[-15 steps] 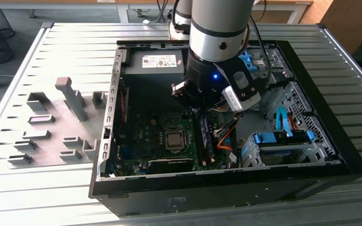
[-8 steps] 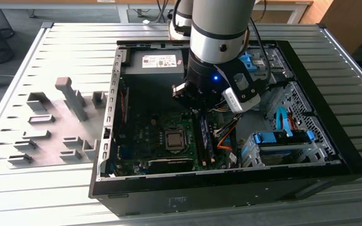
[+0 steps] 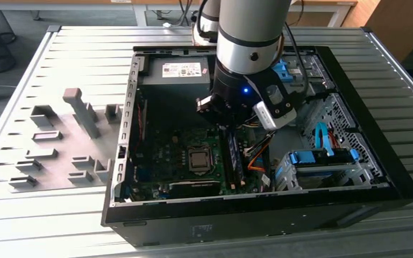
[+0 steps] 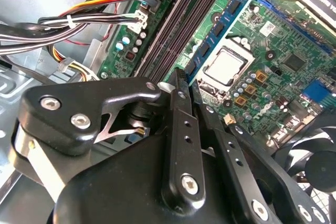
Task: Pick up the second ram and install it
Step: 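Insert the second ram into the second slot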
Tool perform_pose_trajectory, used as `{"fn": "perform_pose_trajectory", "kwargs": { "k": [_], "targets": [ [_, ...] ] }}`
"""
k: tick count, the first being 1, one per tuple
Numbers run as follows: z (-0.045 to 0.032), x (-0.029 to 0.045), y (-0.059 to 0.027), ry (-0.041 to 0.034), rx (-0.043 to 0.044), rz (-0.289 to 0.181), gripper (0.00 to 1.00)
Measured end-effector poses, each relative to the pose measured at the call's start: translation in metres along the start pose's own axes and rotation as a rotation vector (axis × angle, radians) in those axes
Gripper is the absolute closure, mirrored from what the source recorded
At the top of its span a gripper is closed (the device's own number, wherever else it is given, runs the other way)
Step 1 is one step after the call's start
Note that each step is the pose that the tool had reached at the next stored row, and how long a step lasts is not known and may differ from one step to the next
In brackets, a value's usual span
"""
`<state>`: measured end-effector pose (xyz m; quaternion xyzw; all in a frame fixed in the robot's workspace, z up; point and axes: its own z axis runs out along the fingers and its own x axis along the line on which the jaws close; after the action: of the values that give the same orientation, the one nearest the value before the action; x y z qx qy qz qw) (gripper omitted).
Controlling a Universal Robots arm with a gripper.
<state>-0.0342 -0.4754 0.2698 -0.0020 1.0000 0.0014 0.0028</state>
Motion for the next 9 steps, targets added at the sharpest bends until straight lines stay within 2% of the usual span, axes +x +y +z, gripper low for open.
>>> {"fn": "perform_pose_trajectory", "kwargs": {
  "k": [9],
  "targets": [
    [0.0030, 0.0000, 0.0000, 0.0000, -0.0001, 0.000, 0.86]
  ]
}}
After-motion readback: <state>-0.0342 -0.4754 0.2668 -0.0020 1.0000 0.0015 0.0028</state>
